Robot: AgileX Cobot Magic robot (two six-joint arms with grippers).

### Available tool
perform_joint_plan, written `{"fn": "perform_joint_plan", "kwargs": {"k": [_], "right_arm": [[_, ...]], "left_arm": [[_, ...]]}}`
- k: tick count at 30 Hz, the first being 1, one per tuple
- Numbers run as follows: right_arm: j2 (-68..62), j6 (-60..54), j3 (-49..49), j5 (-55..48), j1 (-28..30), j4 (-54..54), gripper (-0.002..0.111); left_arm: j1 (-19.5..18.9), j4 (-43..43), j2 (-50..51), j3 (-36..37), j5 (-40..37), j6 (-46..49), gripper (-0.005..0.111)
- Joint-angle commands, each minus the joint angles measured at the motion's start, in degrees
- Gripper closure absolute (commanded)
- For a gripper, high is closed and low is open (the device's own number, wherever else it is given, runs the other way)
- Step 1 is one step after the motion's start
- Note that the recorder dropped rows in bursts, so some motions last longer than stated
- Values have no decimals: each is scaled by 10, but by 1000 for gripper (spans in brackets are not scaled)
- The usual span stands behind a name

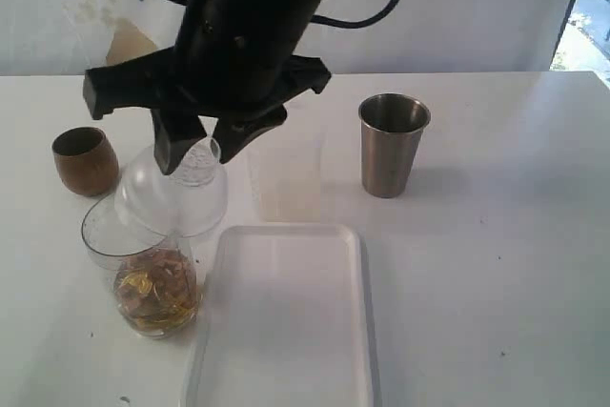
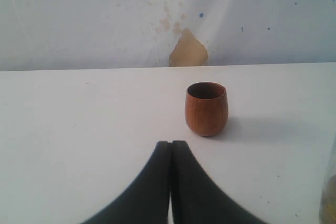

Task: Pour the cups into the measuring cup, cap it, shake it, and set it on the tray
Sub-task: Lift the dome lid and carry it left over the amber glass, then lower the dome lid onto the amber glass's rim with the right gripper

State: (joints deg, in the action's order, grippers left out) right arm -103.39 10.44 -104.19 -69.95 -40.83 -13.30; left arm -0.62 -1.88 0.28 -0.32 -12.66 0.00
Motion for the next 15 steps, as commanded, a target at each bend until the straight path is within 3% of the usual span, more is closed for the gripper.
{"fn": "perform_joint_plan", "kwargs": {"k": [1, 15], "right_arm": [[-16, 2, -43, 0, -9, 0, 108], [-63, 5, -78, 0, -9, 0, 108]], "left_arm": [[-2, -2, -3, 3, 6, 0, 107], [-2, -2, -3, 3, 6, 0, 107]]}}
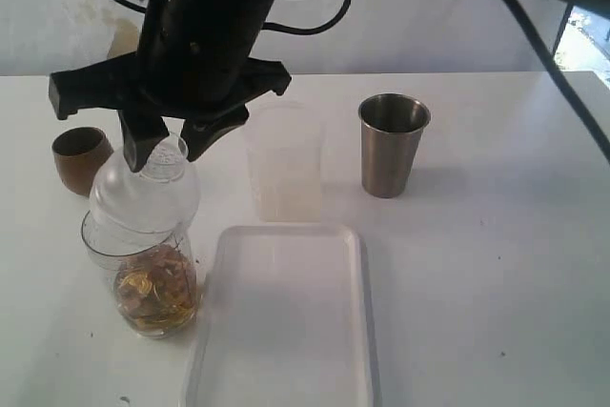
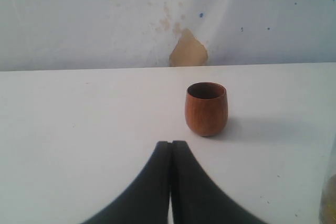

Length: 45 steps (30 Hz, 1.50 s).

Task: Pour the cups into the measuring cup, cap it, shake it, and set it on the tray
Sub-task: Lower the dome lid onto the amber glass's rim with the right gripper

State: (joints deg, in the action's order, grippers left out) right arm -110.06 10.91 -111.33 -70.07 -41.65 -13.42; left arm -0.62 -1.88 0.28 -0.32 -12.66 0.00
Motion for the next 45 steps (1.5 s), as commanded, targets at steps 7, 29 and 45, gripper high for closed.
{"fn": "perform_joint_plan", "kwargs": {"k": [7, 29, 45], "right_arm": [[4, 0, -6, 1, -1, 1, 108], [-6, 0, -6, 24, -8, -26, 108], [-9, -1, -6, 1, -11, 2, 108]], "left_arm": [[-2, -2, -3, 3, 6, 0, 107], [-2, -2, -3, 3, 6, 0, 107], [-2, -2, -3, 3, 6, 0, 107]]}}
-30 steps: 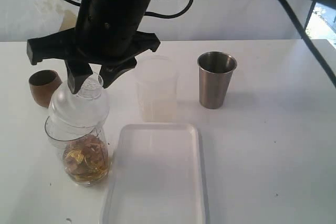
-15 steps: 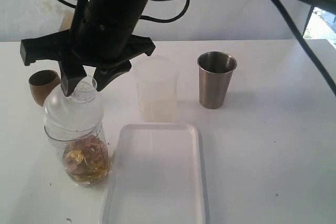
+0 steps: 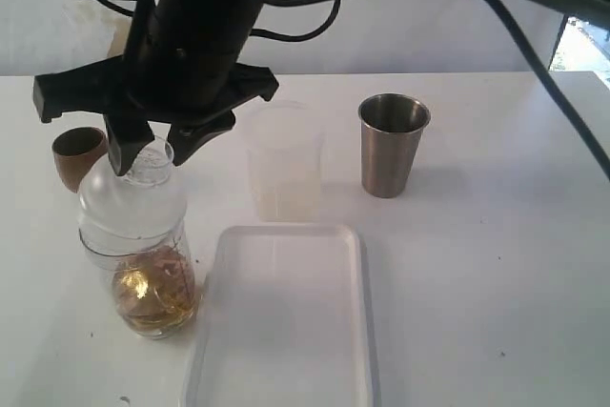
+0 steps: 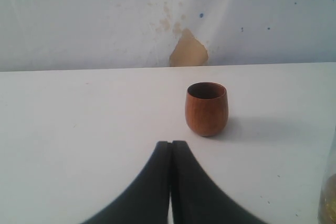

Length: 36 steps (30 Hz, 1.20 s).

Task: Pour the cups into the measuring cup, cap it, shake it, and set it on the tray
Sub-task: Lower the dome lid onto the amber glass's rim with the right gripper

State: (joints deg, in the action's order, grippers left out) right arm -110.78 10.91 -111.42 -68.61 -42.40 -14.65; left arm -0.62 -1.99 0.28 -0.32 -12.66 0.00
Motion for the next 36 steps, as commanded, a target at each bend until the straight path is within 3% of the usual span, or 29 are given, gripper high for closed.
{"fn": "perform_joint_plan", "kwargs": {"k": [1, 25, 31, 36], "right_arm": [[-2, -1, -5, -14, -3, 29, 108], [-2, 2, -5, 26, -4, 13, 108], [-8, 2, -4, 24, -4, 15, 91], [-9, 2, -4, 22, -4, 15, 87]], "left_arm": [[-2, -1, -3, 3, 6, 0, 107], [-2, -1, -3, 3, 6, 0, 107], [-2, -1, -3, 3, 6, 0, 107], [-2, -1, -3, 3, 6, 0, 107]]}}
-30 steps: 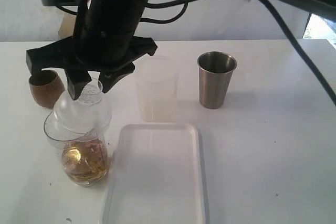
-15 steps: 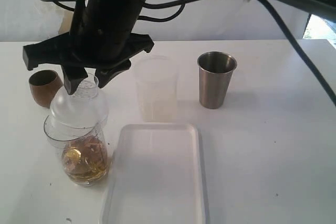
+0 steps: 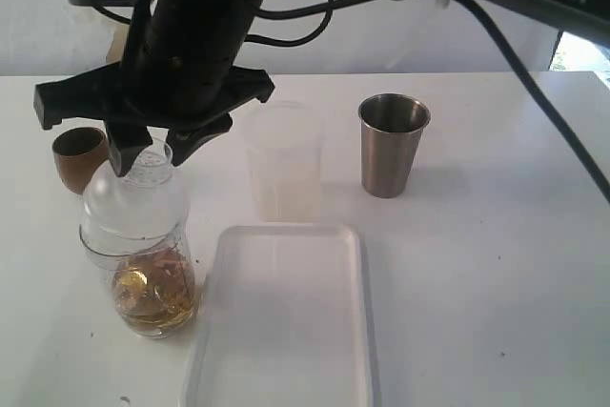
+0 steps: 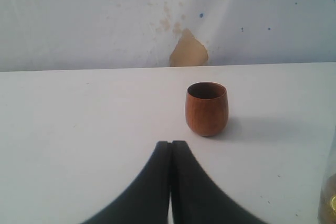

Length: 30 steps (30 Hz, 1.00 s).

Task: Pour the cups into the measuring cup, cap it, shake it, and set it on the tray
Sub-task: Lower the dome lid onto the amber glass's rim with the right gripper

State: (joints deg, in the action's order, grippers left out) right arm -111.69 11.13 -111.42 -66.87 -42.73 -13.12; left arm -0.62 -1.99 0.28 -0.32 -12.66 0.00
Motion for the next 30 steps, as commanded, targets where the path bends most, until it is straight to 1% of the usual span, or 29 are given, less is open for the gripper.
{"fn": "perform_joint_plan", "kwargs": {"k": [1, 2, 9, 12, 16, 30], "right_arm": [[0, 0, -4, 5, -1, 0, 86], [0, 0, -4, 5, -1, 0, 85], [0, 0, -4, 8, -1, -1, 67], [0, 0, -4, 8, -1, -1, 62], [0, 0, -4, 8, -1, -1, 60], [0, 0, -4, 34, -1, -25, 60]], "left_arm": [[-2, -1, -3, 3, 6, 0, 107], [-2, -1, -3, 3, 6, 0, 107], [-2, -1, -3, 3, 6, 0, 107], [-2, -1, -3, 3, 6, 0, 107], [-2, -1, -3, 3, 6, 0, 107], [-2, -1, -3, 3, 6, 0, 107]]}}
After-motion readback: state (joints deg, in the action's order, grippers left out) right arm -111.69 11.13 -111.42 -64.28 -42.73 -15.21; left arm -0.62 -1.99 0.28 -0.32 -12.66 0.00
